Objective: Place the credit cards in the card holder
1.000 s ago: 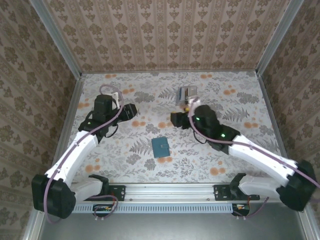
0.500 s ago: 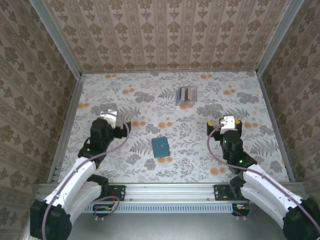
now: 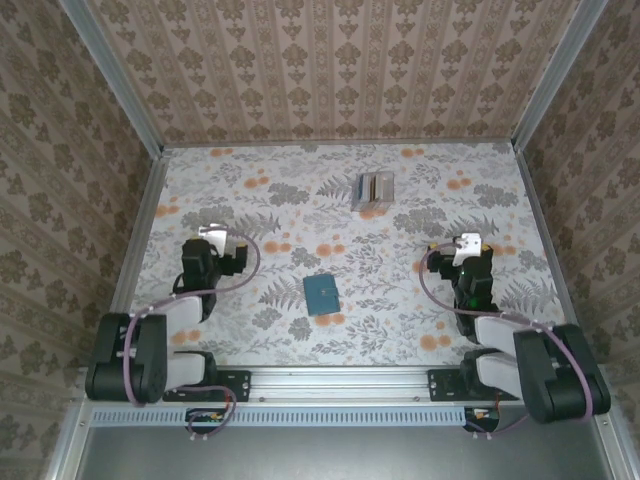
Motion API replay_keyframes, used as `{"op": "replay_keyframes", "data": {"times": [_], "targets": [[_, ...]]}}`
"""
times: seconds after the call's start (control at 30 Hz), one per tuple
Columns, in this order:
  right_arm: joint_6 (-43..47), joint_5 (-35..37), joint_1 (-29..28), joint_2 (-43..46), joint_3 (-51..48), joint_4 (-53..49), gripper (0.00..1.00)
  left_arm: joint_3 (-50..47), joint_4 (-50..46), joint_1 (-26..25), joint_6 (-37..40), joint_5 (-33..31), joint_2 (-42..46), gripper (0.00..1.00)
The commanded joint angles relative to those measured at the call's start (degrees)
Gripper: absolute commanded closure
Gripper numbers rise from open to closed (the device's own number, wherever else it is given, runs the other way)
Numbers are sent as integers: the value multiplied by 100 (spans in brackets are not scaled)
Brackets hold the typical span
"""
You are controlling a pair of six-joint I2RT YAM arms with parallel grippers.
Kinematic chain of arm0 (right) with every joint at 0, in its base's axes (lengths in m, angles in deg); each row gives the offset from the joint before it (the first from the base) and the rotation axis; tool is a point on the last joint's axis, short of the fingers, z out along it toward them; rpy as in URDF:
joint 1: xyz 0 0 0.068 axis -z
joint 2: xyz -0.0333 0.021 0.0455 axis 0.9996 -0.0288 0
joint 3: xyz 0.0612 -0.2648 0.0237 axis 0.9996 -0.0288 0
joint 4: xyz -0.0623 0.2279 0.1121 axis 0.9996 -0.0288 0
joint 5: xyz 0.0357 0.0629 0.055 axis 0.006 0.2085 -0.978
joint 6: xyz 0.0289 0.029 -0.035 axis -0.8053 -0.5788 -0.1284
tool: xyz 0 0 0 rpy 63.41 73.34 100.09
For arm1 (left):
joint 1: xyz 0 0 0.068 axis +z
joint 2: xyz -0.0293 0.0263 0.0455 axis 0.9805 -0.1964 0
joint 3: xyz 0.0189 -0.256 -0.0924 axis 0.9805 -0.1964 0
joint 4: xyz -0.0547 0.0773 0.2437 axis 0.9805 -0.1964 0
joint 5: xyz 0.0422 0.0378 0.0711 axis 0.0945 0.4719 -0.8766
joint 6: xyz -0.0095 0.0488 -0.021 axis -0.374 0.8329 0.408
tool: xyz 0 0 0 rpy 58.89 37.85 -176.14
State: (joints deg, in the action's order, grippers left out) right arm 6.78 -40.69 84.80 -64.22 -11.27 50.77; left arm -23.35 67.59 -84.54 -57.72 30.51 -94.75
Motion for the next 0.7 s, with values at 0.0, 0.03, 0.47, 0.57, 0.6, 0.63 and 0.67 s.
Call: {"op": "replay_keyframes", "data": {"times": [0.0,0.03,0.47,0.57,0.6,0.63,0.67], "targets": [[-82,-691,156,-177,352,772,0,379,782,89,177,377,-355,0],[-153,-754,191,-377,334,1029,0,420,993,139,178,376,-637,0],[-332,-596,227,-1820,1620,-7,0,604,1320,477,-308,73,-1372,0],[-324,-618,224,-1809,1660,-86,0,611,1306,473,-316,64,-1371,0],[-333,-615,223,-1818,1672,-88,0,611,1298,473,-317,64,-1367,0],[-305,-591,196,-1802,1646,-71,0,610,1301,480,-312,64,-1372,0],[-261,-510,143,-1810,1632,-36,0,617,1301,473,-312,65,-1368,0]]}}
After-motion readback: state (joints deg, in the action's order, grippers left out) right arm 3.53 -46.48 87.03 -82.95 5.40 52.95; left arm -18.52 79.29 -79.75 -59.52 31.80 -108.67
